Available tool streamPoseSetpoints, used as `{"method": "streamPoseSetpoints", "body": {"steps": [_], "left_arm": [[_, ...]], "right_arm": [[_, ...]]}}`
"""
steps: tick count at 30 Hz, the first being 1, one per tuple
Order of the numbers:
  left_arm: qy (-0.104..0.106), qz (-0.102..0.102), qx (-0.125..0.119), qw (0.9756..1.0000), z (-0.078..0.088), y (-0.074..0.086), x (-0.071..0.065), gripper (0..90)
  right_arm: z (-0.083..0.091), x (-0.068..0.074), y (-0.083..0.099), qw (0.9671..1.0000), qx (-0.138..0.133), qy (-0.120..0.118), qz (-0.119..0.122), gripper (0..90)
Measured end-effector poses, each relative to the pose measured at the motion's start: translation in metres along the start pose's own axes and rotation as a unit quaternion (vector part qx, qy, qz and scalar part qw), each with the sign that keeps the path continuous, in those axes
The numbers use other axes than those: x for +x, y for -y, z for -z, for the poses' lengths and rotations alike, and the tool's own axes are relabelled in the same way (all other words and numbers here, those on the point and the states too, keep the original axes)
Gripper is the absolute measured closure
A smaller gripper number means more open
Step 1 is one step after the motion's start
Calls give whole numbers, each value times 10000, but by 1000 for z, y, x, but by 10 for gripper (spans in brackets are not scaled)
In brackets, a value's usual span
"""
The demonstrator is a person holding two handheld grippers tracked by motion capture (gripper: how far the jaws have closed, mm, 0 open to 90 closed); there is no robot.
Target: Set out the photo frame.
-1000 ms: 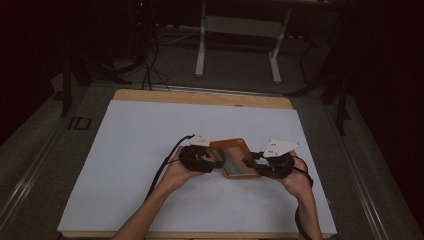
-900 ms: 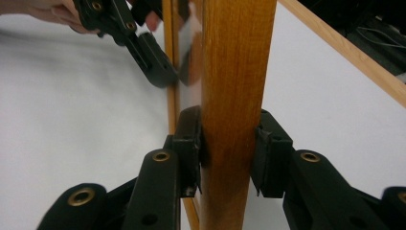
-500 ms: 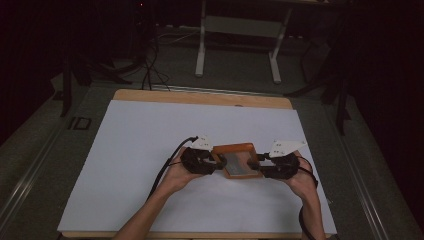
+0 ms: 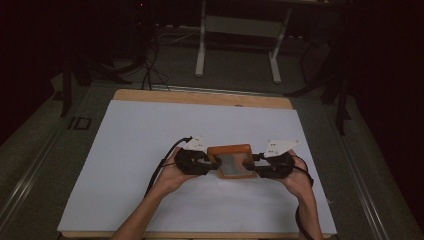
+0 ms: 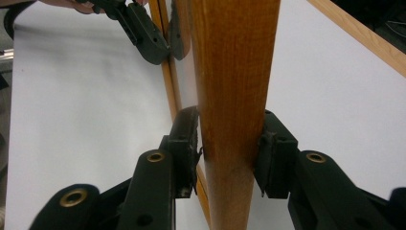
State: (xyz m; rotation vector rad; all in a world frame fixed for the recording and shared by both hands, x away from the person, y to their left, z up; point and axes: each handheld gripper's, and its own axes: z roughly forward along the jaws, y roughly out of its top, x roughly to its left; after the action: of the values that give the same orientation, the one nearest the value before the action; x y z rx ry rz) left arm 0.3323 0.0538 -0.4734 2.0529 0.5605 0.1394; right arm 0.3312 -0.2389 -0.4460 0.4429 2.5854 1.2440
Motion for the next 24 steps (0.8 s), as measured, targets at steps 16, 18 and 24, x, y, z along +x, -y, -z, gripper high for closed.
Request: {"method": "streamPoseSetpoints", "body": {"steps": [16, 18, 24], "left_arm": [[-41, 136, 97, 9999, 21, 6, 2, 642], [-41, 154, 112, 9998, 24, 6, 4, 641], [20, 247, 139, 9996, 33, 6, 7, 641]], "right_arm": [[-15, 6, -7, 9996, -149, -228, -90, 641], [-17, 6, -8, 9995, -168, -254, -127, 641], [-23, 8, -10, 9987, -282, -339, -250, 642]]}}
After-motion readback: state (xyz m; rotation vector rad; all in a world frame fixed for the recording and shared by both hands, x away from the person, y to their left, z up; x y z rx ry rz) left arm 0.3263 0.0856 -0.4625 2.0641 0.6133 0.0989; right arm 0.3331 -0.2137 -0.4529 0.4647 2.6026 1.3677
